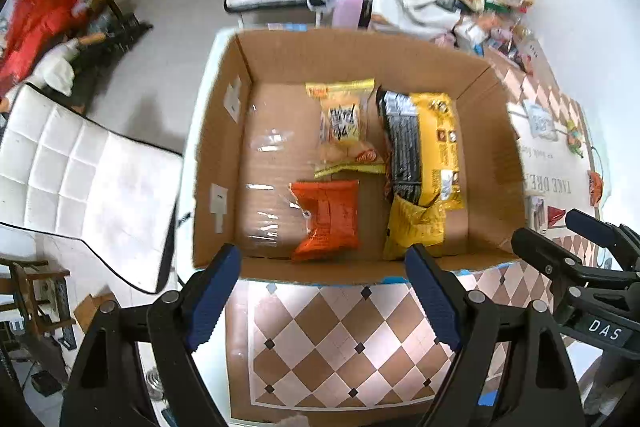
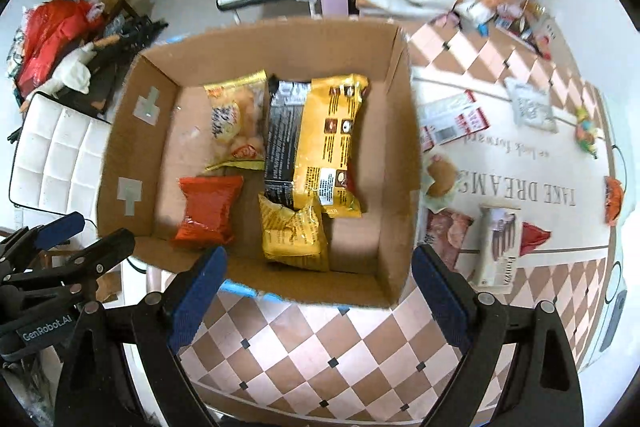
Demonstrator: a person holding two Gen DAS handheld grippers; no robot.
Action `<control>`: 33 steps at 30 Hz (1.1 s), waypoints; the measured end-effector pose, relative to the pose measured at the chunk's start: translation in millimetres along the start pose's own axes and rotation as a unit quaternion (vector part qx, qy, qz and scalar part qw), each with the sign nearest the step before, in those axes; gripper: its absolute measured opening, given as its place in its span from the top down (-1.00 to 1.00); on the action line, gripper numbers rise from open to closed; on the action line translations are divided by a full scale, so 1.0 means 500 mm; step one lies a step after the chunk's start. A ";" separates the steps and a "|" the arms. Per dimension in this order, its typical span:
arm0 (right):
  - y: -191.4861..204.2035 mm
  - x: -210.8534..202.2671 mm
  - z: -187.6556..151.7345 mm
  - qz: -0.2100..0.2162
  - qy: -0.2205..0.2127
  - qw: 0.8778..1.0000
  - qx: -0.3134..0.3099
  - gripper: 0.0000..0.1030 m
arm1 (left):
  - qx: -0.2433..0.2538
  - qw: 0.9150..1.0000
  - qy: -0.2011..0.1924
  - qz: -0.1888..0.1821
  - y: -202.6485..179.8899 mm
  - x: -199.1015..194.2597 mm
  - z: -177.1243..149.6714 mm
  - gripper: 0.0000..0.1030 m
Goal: Organize snacks
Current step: 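Withdraw both tools from the box toward the remaining snacks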
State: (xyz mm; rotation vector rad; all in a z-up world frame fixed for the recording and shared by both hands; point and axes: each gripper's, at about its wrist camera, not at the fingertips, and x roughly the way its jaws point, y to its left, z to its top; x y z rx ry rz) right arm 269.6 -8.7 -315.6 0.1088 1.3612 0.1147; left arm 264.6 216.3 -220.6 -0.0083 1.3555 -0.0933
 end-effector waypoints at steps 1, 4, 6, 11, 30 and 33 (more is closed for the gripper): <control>0.000 -0.017 -0.007 0.000 -0.009 1.000 0.000 -0.86 | 0.002 1.000 -0.007 0.002 -0.002 -0.010 -0.004 -0.63; 0.001 -0.063 -0.029 0.003 -0.030 1.000 -0.003 -0.86 | 0.005 1.000 -0.028 0.001 -0.011 -0.049 -0.019 -0.63; 0.003 -0.092 -0.044 0.009 -0.042 0.999 -0.003 -0.86 | 0.008 0.999 -0.042 0.003 -0.017 -0.075 -0.028 -0.63; 0.010 -0.147 -0.083 0.031 -0.052 0.998 -0.005 -0.86 | 0.008 0.998 -0.063 0.000 -0.026 -0.123 -0.049 -0.63; -0.163 -0.187 -0.111 0.076 -0.058 0.994 0.059 -0.92 | 0.017 0.997 -0.071 -0.021 -0.188 -0.125 -0.042 -0.94; -0.262 -0.184 -0.111 0.066 -0.056 0.993 0.086 -0.92 | 0.027 0.998 -0.056 -0.030 -0.281 -0.094 -0.024 -0.94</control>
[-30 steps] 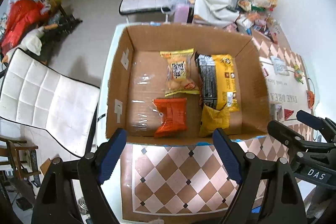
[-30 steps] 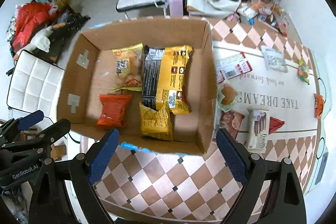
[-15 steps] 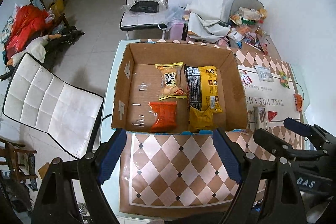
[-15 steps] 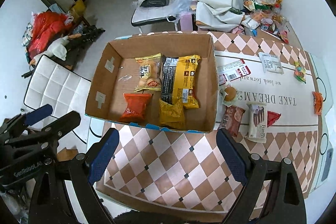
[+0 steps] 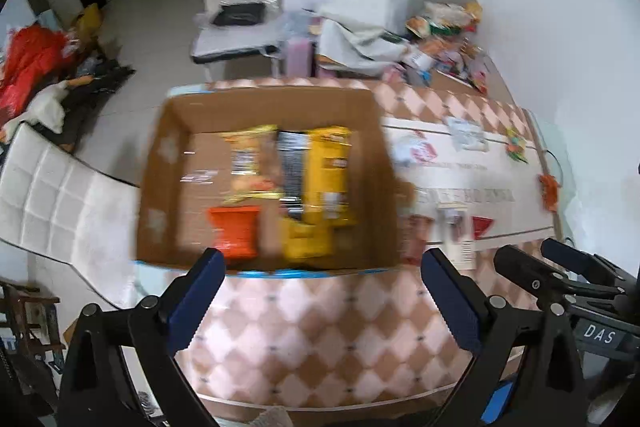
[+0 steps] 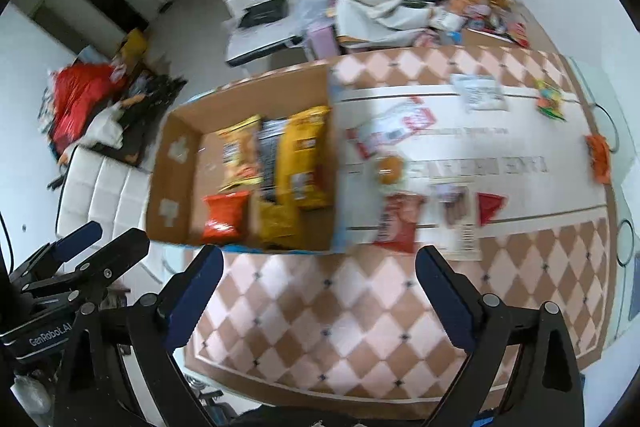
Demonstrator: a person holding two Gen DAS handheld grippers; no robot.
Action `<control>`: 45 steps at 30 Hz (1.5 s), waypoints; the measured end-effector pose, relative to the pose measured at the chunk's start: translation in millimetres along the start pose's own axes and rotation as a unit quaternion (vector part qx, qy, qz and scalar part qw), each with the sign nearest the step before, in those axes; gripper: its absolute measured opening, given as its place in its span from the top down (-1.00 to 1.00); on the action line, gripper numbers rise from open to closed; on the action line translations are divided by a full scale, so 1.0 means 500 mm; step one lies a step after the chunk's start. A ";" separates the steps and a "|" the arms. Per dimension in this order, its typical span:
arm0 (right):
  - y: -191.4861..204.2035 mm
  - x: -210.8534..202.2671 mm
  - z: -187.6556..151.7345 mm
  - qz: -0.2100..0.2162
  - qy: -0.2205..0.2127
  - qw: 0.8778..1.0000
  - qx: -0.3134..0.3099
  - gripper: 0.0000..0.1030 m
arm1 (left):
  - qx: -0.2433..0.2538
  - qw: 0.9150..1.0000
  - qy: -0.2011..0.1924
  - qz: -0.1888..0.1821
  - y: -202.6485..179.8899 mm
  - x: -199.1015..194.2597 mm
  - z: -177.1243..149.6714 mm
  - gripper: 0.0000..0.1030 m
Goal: Organize snacks
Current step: 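Withdraw both tools from the box toward the remaining snacks, then grasp the Franzzi biscuit pack with left tool while right tool grasps the orange snack packet, carry toward box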
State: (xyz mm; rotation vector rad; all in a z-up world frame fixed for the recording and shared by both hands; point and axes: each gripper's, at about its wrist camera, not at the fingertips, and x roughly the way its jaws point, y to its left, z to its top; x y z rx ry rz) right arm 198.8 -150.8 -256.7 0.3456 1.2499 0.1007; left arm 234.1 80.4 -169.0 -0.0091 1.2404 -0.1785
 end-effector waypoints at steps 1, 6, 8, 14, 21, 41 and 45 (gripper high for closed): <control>-0.037 -0.002 0.006 -0.004 0.001 1.000 0.010 -0.92 | 0.002 1.000 0.006 -0.002 -0.025 0.016 0.006 -0.94; -0.260 0.004 0.037 -0.034 0.014 0.996 0.077 -0.92 | 0.025 0.997 0.070 -0.010 -0.179 0.143 0.034 -0.94; -0.354 0.014 0.051 -0.045 0.022 0.993 0.103 -0.92 | 0.029 0.994 0.100 -0.011 -0.234 0.206 0.038 -0.94; -0.582 0.065 0.089 -0.079 0.050 0.985 0.148 -0.92 | 0.009 0.979 0.201 -0.031 -0.346 0.395 0.026 -0.94; -0.795 0.141 0.140 -0.095 0.067 0.973 0.198 -0.92 | 0.001 0.967 0.256 -0.005 -0.411 0.530 0.004 -0.94; -1.050 0.357 0.270 -0.173 0.101 0.959 0.199 -0.51 | -0.009 0.972 0.235 0.015 -0.435 0.568 0.012 -0.20; -1.022 0.357 0.281 -0.170 0.102 0.963 0.184 -0.02 | -0.007 0.973 0.229 0.008 -0.427 0.551 0.016 -0.18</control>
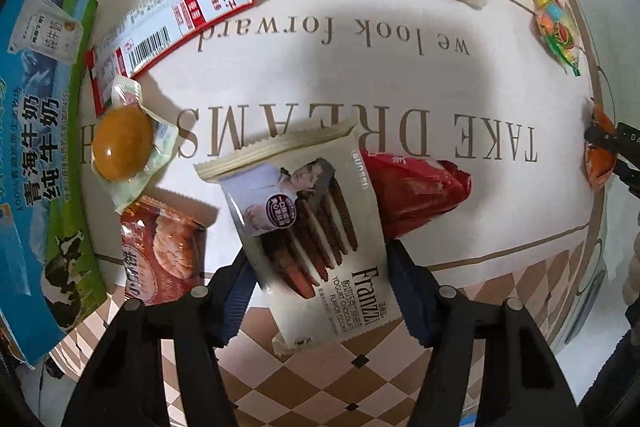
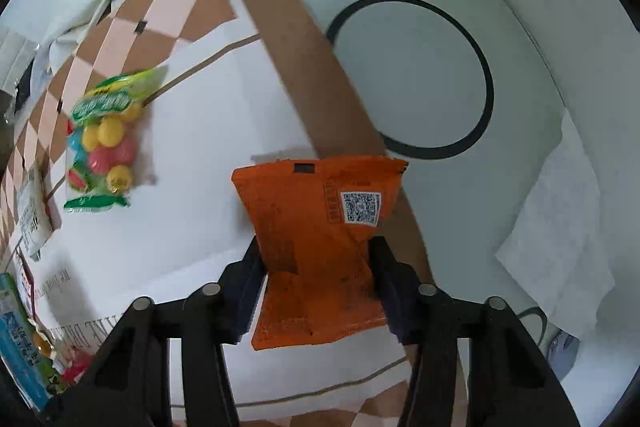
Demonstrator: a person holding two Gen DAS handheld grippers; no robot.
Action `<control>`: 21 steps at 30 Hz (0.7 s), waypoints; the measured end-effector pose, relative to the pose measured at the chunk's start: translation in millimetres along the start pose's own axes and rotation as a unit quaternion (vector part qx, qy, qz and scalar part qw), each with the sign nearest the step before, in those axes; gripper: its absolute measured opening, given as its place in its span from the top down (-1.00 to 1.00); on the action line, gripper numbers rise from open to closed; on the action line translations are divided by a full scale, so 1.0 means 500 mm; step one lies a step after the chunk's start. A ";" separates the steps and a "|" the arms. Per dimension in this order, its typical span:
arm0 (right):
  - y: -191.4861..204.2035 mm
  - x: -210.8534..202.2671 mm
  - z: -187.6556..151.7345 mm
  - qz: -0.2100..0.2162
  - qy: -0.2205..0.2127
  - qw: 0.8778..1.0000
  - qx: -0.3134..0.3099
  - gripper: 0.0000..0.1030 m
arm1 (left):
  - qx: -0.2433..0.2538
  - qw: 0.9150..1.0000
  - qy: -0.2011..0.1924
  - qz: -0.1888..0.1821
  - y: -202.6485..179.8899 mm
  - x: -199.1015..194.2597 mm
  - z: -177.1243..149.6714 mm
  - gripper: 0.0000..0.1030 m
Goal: Organize snacks
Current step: 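Grasp the Franzzi biscuit pack with left tool while right tool grasps the orange snack packet, carry toward box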
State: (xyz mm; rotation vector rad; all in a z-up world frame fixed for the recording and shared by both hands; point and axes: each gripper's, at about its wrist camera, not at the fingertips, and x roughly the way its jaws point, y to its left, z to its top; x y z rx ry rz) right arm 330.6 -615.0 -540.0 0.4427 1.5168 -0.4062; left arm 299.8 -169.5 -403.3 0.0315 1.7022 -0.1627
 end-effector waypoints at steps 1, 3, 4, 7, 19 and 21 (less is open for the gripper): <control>0.007 -0.002 -0.003 0.005 0.000 1.000 -0.003 0.00 | 0.001 1.000 -0.003 -0.002 0.007 -0.007 -0.005 -0.17; 0.024 -0.014 -0.012 0.015 -0.002 1.000 -0.008 0.02 | 0.004 1.000 -0.013 -0.003 0.015 -0.027 -0.007 -0.16; 0.035 -0.025 -0.020 0.023 -0.004 1.000 -0.012 0.02 | 0.004 1.000 -0.017 -0.006 0.025 -0.043 0.004 -0.16; 0.076 -0.062 -0.053 0.050 -0.009 0.998 -0.024 0.02 | 0.008 0.999 -0.035 -0.016 0.038 -0.087 -0.008 -0.16; 0.338 -0.309 -0.289 0.177 -0.033 0.979 -0.099 0.03 | 0.032 0.990 -0.125 -0.060 0.141 -0.343 -0.065 -0.16; 0.403 -0.354 -0.325 0.197 -0.037 0.973 -0.113 0.03 | 0.032 0.987 -0.142 -0.061 0.187 -0.386 -0.068 -0.16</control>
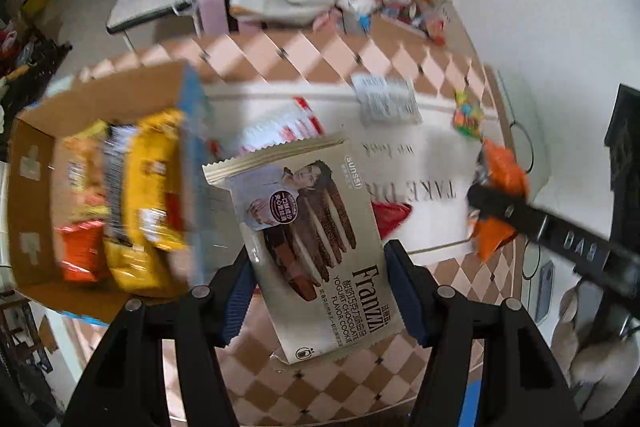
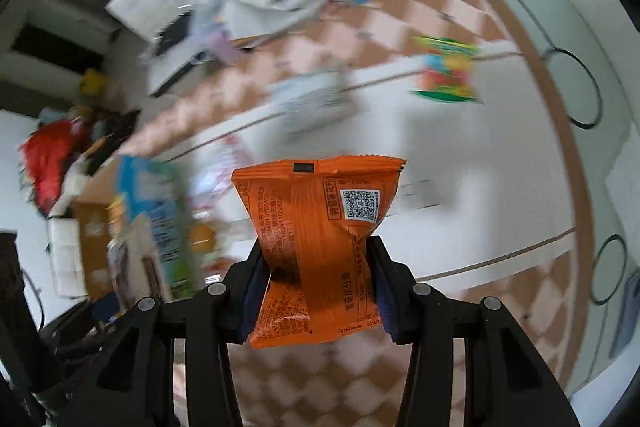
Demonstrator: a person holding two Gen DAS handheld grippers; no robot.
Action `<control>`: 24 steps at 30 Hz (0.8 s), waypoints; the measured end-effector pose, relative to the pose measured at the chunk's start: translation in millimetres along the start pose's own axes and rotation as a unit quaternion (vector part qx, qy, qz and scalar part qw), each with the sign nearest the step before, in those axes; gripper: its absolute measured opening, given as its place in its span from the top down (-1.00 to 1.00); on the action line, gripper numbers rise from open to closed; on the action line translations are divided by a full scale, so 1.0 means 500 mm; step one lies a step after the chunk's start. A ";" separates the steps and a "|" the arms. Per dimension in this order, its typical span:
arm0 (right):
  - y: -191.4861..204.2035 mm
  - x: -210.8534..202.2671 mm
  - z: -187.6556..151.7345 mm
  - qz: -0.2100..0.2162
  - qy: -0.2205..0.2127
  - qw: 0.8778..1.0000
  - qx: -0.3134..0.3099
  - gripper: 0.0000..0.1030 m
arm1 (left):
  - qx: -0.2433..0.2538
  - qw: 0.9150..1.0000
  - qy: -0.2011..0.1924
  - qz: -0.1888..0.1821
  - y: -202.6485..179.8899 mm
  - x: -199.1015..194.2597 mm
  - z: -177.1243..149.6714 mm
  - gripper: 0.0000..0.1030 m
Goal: Organize snacks
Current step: 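Grasp the Franzzi biscuit pack with left tool while right tool grasps the orange snack packet, carry toward box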
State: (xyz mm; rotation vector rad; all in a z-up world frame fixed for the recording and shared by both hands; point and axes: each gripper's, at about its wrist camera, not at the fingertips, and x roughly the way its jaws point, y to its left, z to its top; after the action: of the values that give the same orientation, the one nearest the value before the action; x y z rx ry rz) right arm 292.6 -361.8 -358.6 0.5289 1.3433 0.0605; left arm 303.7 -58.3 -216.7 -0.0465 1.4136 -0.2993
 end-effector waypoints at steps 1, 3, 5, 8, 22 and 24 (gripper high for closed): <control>0.040 -0.004 -0.006 0.008 -0.001 1.000 -0.006 0.03 | -0.001 1.000 -0.008 0.002 0.026 -0.024 0.002 -0.16; 0.117 -0.013 -0.021 0.023 -0.002 1.000 -0.020 0.03 | -0.005 1.000 -0.017 0.006 0.077 -0.058 0.004 -0.17; 0.203 -0.008 -0.035 0.035 0.000 0.999 -0.034 0.03 | -0.014 1.000 -0.020 0.010 0.152 -0.088 0.010 -0.17; 0.317 0.011 -0.059 0.047 0.008 0.998 -0.049 0.03 | -0.023 0.999 -0.018 0.024 0.246 -0.107 0.007 -0.17; 0.674 0.257 -0.176 0.044 0.110 0.989 -0.089 0.03 | -0.075 0.992 0.061 0.075 0.617 -0.021 0.002 -0.19; 0.687 0.292 -0.182 0.041 0.123 0.988 -0.086 0.03 | -0.080 0.992 0.068 0.077 0.633 -0.007 0.002 -0.21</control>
State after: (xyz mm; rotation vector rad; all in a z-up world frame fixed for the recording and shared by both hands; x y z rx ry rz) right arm 330.9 20.3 -366.4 0.4399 1.5397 0.3151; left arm 360.6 246.8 -279.2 -0.0495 1.5648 -0.0621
